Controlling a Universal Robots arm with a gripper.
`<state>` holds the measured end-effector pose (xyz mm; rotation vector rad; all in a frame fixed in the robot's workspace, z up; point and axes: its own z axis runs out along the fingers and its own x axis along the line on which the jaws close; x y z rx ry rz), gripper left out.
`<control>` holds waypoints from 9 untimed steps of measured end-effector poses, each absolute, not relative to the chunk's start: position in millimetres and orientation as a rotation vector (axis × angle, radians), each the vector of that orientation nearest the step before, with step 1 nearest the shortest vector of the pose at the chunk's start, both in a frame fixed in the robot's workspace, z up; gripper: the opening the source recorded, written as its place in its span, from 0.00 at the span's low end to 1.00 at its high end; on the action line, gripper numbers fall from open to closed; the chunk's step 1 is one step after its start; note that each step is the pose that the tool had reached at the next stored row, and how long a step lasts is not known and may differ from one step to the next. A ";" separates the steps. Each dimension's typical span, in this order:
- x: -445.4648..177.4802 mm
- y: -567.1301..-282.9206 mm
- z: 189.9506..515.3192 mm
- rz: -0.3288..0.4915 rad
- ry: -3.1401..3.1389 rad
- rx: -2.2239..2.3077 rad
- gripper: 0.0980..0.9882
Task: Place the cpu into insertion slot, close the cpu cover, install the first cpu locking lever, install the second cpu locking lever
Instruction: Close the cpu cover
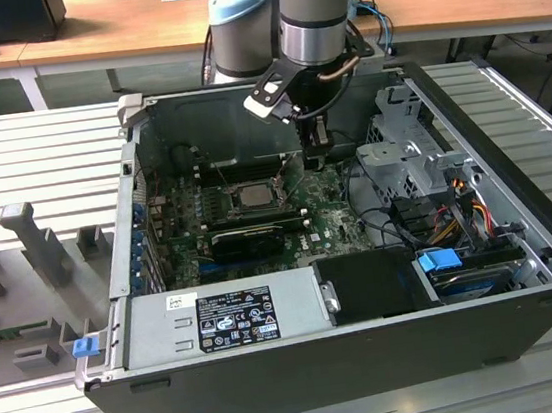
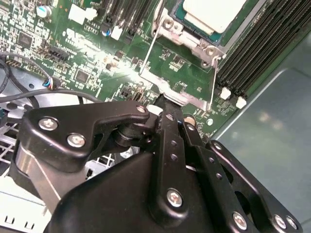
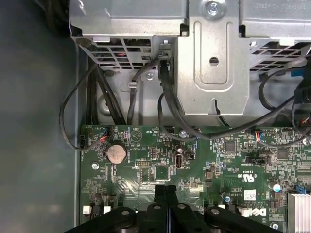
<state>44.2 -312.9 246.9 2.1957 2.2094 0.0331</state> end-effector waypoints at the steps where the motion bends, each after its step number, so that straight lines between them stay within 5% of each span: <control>1: 42.4 -312.9 246.9 0.033 2.209 2.196 0.01; 9: 19.9 -312.9 246.9 0.033 2.209 2.196 0.01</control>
